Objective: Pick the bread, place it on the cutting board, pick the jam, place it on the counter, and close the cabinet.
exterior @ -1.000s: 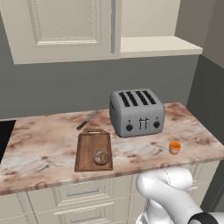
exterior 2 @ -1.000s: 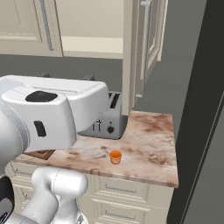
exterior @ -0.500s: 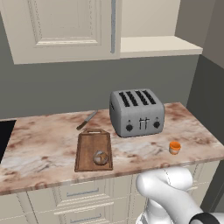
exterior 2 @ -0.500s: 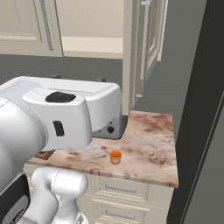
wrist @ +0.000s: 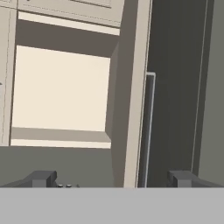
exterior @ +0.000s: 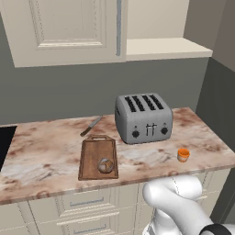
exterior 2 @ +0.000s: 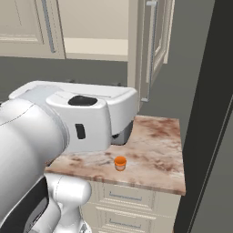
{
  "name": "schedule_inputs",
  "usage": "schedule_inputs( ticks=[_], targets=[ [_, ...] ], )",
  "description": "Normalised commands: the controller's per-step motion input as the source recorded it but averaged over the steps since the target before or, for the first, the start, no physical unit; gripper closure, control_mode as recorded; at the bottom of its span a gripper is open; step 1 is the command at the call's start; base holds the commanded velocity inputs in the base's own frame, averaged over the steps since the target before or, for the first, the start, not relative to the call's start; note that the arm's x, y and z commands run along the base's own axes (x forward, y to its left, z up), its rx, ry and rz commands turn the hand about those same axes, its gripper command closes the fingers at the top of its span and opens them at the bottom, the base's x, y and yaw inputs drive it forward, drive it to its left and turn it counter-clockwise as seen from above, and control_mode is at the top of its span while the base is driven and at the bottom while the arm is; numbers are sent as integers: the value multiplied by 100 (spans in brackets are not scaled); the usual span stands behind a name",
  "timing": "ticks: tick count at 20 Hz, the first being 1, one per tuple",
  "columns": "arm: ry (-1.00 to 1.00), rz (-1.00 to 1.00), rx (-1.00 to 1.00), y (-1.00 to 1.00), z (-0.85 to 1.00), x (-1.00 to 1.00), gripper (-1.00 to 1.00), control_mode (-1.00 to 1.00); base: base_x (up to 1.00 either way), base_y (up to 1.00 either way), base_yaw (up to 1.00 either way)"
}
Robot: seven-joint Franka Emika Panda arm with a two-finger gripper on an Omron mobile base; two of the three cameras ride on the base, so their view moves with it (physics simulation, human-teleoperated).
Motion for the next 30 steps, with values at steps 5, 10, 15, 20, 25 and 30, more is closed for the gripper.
schedule_inputs(
  ticks=[5, 10, 15, 20, 25, 30],
  targets=[
    [0, 0, 0, -6, -13, 17, -100, -100, 0, 0, 0],
    [-1, 0, 0, -6, -13, 14, -100, -100, 0, 0, 0],
    [0, 0, 0, -10, -9, 19, -100, -100, 0, 0, 0],
    [0, 0, 0, -13, -7, 25, -100, -100, 0, 0, 0],
    [0, 0, 0, -12, -7, 26, -100, -100, 0, 0, 0],
    [0, 0, 0, -14, -4, 20, -100, -100, 0, 0, 0]
  ],
)
